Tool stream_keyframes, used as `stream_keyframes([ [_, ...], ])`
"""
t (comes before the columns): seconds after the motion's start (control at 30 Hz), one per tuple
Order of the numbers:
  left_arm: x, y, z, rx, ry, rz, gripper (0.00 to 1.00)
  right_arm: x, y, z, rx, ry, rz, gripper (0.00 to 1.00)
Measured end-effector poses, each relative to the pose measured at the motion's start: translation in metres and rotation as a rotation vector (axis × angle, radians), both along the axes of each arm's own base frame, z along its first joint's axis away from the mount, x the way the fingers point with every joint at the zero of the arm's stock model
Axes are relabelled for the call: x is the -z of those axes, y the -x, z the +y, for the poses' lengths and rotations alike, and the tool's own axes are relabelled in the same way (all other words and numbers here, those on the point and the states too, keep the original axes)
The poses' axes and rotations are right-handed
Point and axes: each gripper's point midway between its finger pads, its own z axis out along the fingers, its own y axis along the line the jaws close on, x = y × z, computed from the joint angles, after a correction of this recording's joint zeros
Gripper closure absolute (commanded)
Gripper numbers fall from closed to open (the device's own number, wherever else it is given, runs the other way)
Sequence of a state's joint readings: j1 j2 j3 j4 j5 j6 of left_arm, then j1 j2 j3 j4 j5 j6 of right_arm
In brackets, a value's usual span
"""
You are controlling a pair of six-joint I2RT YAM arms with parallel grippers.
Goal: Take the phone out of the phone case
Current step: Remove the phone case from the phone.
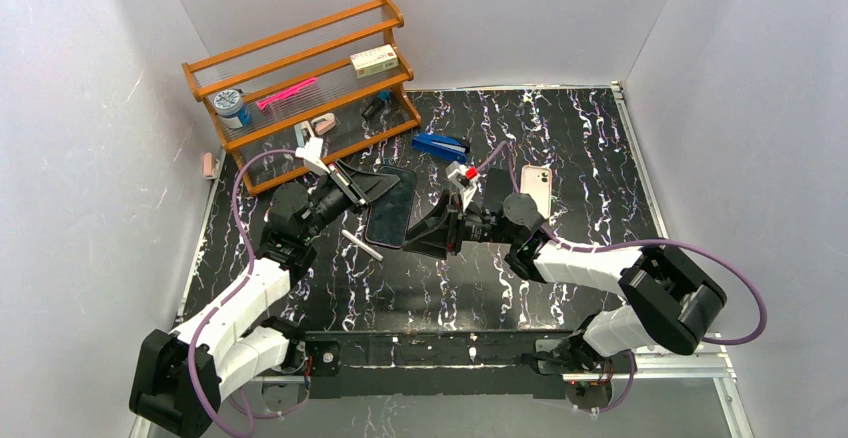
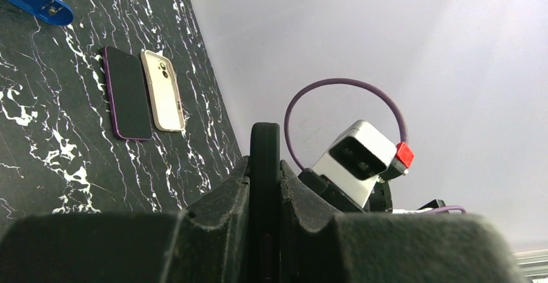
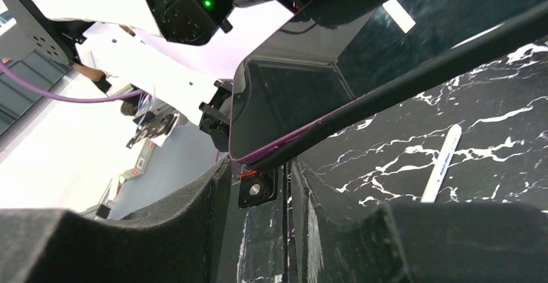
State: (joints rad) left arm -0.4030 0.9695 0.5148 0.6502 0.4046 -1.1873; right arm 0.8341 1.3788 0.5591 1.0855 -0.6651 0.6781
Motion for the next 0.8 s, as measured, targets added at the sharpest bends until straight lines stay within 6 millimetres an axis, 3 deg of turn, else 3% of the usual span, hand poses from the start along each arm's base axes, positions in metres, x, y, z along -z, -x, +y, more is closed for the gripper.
stream_keyframes([
  [0.17,0.000,-0.002,0.001,-0.011,0.007,0.007,1.00,0.009,0.004,0.005,-0.016,0.018,0.016,0.55],
  [0.5,-0.003,-0.002,0.002,-0.020,0.037,0.019,1.00,0.012,-0.001,0.007,0.000,0.018,0.021,0.63],
  [0.8,-0.010,-0.001,0.007,-0.038,0.061,-0.004,1.00,0.009,-0.006,0.009,0.030,0.005,0.086,0.63],
])
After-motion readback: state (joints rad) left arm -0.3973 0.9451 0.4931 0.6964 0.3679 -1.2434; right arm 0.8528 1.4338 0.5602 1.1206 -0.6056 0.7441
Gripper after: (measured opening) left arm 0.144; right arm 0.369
